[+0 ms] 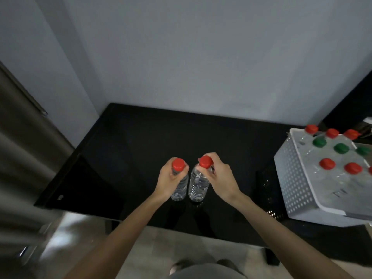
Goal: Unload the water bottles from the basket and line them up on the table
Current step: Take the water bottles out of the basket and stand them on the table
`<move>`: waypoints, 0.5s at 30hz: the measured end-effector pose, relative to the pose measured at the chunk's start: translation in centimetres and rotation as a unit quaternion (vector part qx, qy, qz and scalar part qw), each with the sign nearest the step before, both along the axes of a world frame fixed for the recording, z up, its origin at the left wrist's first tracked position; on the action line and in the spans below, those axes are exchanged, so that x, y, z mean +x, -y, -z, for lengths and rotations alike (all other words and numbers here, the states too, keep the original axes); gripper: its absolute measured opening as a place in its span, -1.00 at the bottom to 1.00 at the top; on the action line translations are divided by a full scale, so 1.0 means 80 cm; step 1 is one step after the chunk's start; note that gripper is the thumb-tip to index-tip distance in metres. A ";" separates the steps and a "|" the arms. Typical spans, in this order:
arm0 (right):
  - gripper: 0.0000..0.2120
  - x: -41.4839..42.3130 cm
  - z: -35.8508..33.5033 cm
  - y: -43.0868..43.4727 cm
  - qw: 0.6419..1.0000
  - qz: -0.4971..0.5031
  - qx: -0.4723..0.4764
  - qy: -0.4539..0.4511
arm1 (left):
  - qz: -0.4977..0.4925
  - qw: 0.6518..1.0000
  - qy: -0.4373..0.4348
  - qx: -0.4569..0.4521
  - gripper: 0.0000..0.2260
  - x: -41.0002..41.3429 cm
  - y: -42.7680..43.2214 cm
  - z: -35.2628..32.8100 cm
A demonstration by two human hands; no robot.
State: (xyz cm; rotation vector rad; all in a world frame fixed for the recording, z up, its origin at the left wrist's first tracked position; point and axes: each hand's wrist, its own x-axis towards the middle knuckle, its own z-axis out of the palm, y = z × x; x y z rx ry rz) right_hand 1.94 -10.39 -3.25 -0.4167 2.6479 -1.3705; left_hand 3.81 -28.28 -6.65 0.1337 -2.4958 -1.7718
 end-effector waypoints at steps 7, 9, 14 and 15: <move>-0.79 0.009 0.018 0.013 1.000 -0.007 0.029 0.004 | 0.030 0.999 0.024 0.030 -0.87 0.004 0.010 0.010; -0.81 0.009 0.017 0.013 0.999 -0.010 0.033 0.007 | 0.041 0.998 0.035 0.022 -0.82 0.003 0.011 0.007; -0.69 0.012 0.011 0.004 0.997 -0.041 0.058 0.020 | 0.060 0.997 0.022 -0.033 -0.54 0.009 0.016 -0.005; -0.62 0.011 0.006 0.001 0.997 -0.045 0.066 0.022 | 0.057 0.997 0.006 -0.056 -0.51 0.010 0.015 -0.010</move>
